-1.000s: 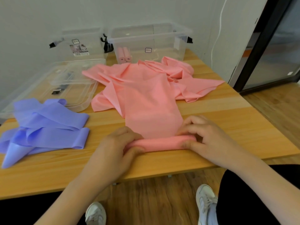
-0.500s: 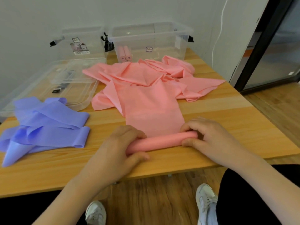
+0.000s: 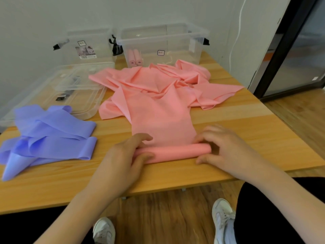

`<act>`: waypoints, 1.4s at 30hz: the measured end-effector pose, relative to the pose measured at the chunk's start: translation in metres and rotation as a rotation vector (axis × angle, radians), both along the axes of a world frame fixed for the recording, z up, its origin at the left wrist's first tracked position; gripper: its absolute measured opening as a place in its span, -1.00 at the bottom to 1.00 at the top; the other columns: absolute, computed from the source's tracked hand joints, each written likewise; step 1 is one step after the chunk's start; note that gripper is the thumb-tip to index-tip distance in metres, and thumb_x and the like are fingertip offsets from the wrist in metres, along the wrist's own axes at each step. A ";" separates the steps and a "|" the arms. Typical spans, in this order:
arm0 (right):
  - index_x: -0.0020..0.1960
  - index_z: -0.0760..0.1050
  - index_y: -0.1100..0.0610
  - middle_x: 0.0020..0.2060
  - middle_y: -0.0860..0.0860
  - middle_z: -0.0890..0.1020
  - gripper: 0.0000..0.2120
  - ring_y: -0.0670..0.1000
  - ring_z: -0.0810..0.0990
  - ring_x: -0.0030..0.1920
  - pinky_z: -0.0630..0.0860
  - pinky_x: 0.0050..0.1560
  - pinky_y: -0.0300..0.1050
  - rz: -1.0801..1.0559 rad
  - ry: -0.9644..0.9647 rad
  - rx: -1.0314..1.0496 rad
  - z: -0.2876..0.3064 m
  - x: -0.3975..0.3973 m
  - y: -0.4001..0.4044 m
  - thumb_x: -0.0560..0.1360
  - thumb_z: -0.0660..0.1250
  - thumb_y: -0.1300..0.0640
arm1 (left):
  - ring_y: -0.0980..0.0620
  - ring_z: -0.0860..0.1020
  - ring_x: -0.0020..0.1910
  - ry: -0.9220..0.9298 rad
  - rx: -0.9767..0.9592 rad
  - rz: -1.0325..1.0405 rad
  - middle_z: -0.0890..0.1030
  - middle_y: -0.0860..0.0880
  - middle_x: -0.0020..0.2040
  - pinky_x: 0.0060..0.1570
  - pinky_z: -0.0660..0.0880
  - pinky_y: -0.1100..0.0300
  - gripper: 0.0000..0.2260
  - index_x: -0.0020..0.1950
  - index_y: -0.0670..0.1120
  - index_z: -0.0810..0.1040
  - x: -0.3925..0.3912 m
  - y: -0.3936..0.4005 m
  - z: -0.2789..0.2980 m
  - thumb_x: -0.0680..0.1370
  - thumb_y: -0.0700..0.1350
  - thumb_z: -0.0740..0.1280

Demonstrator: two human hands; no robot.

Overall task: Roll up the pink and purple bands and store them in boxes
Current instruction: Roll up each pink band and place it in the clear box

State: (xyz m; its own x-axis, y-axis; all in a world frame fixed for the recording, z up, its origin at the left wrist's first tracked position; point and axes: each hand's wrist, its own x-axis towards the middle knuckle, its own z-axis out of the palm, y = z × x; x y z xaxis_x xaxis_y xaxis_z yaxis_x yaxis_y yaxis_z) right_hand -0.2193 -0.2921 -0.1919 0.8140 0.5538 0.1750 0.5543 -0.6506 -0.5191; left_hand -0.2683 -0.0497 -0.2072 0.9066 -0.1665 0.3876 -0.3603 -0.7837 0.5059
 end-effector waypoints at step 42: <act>-0.05 0.43 -0.13 -0.13 -0.32 0.41 -0.70 -0.28 0.38 -0.04 0.33 0.07 -0.17 -0.068 -0.040 0.023 -0.002 0.001 0.005 0.30 0.47 -0.03 | 0.15 0.43 -0.12 -0.065 0.149 -0.033 0.54 0.07 -0.13 -0.13 0.31 0.35 -0.58 -0.02 -0.07 0.57 0.006 0.002 0.000 0.38 0.24 0.25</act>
State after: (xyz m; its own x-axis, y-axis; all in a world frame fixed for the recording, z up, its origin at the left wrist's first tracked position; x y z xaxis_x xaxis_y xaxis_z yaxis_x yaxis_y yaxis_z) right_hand -0.2183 -0.2868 -0.1938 0.8415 0.4933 0.2202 0.5301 -0.6754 -0.5127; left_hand -0.2619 -0.0481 -0.2077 0.8732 -0.2563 0.4144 -0.4158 -0.8355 0.3593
